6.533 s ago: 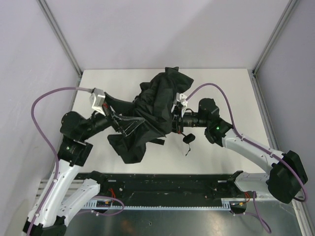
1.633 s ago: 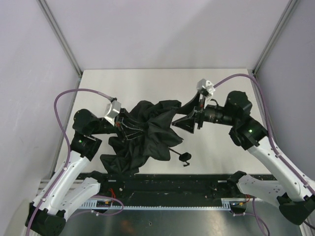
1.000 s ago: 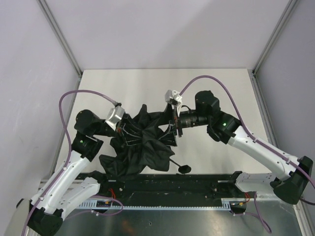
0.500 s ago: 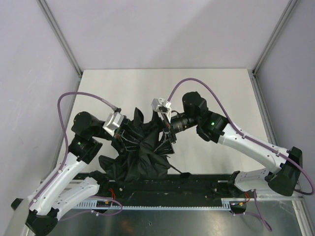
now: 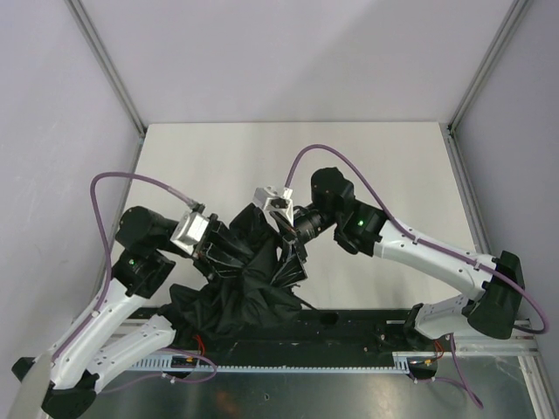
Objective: Put away the umbrella
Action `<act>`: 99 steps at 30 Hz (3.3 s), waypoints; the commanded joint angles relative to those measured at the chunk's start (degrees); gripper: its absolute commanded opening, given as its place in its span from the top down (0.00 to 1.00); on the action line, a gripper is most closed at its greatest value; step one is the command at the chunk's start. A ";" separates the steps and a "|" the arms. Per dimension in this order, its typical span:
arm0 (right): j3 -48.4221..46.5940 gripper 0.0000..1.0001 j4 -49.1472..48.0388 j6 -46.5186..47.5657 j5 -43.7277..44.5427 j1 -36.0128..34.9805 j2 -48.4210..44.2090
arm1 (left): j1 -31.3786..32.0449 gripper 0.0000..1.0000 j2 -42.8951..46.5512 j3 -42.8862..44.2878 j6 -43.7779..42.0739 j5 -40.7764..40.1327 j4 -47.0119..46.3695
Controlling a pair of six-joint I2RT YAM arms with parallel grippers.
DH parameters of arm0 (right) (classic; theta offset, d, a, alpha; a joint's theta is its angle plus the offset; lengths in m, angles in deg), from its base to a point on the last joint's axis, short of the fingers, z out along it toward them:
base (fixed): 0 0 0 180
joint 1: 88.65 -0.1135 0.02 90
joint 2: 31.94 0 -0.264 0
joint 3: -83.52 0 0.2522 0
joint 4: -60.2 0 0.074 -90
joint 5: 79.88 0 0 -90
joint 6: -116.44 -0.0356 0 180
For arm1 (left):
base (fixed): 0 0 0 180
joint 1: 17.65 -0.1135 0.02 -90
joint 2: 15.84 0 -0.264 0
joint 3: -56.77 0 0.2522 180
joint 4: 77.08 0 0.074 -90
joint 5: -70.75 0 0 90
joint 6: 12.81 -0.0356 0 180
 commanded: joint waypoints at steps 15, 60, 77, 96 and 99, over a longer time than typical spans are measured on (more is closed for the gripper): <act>0.49 0.74 -3.57 -3.03 -3.80 -2.06 1.75 | 0.62 1.00 -3.47 10.23 -13.21 -6.57 -3.35; 8.49 1.00 13.70 15.39 35.08 25.88 -11.90 | -10.56 0.02 -30.44 7.64 0.57 -32.73 -11.59; 12.78 1.00 15.63 17.21 61.71 13.19 -3.41 | -16.43 0.01 -31.08 1.66 19.56 -44.29 6.12; 13.25 1.00 9.96 8.70 45.10 18.07 10.16 | -6.66 0.13 -34.54 -9.20 17.53 -53.30 7.25; 13.21 1.00 9.11 7.94 41.16 20.11 10.76 | -6.55 0.24 -37.39 -8.73 17.08 -53.80 6.50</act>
